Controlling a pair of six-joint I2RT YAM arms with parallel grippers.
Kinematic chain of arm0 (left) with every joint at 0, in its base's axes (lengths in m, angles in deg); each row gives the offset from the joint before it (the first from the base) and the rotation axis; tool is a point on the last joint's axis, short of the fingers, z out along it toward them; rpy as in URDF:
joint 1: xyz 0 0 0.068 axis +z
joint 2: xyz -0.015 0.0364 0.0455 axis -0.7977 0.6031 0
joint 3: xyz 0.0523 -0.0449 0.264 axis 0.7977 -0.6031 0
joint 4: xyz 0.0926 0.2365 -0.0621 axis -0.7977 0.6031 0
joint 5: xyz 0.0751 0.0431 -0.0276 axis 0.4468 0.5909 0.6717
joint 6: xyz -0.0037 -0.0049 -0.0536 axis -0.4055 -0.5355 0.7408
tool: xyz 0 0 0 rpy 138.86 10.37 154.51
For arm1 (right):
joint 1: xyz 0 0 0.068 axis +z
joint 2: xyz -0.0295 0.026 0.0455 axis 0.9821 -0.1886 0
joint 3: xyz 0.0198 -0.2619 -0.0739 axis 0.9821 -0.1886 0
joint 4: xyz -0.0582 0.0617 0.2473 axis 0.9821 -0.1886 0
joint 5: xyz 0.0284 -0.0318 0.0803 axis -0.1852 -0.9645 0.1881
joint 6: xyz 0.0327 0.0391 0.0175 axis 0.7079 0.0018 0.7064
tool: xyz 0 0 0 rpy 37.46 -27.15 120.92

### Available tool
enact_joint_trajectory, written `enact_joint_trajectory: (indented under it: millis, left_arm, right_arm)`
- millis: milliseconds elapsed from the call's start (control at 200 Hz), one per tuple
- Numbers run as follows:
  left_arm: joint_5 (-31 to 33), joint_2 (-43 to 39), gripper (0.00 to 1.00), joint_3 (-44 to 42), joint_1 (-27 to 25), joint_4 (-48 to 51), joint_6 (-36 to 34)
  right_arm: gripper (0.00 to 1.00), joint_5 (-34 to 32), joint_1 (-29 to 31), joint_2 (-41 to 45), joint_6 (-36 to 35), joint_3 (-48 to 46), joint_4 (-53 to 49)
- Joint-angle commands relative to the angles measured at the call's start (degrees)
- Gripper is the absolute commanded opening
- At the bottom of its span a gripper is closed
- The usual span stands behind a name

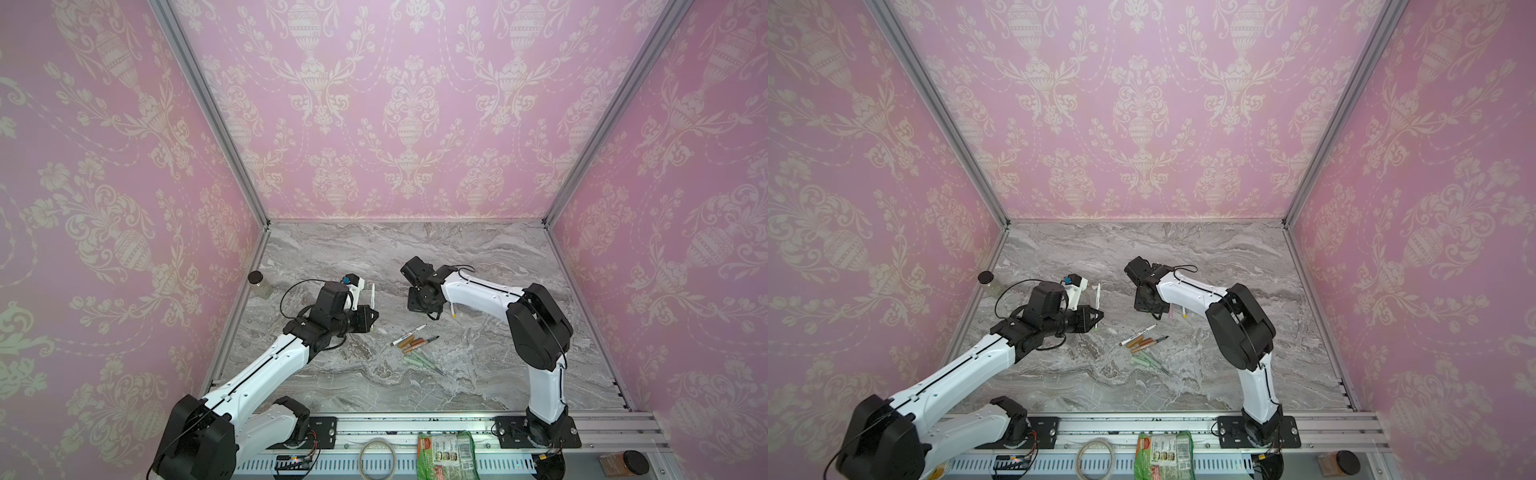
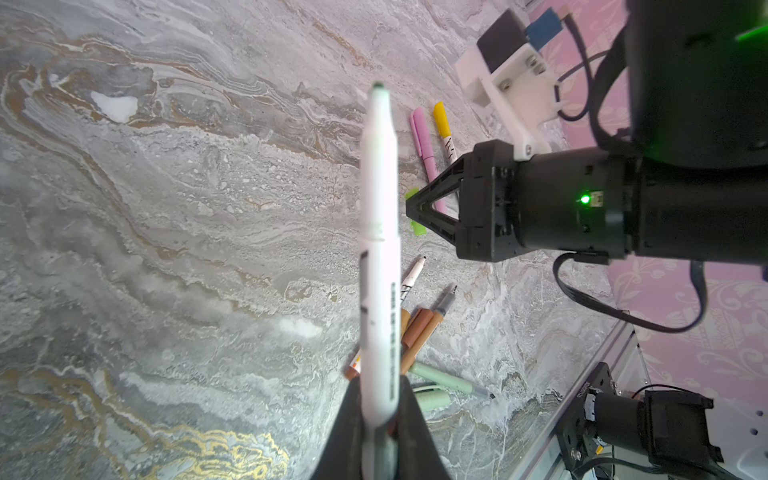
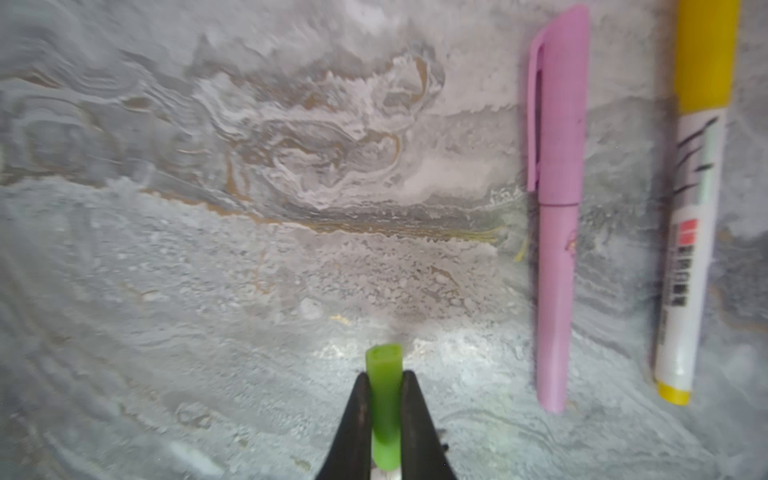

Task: Insert the pens into the pen caps
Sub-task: 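Lower the right gripper onto the lime-green cap and grasp it, then lift the lime-green cap with the right gripper above the marker tip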

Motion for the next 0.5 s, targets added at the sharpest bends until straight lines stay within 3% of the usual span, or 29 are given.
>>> enact_joint_trajectory:
  millis: [0, 235, 495]
  left_arm:
    - [-4.3, 0.6, 0.00, 1.7, -1.1, -2.5, -2.7]
    - [-7.7, 2.2, 0.00, 3.0, -5.9, -2.9, -5.9]
    - [-8.0, 4.0, 0.00, 3.6, -8.5, -5.8, -4.6]
  right_arm:
    - [0.00, 0.8, -1.2, 8.5, 1.3, -0.3, 3.2]
    - [0.00, 7.7, -4.7, 19.1, 6.7, -5.3, 14.4]
    - [0.00, 16.6, -4.8, 19.4, 6.8, -5.0, 17.5]
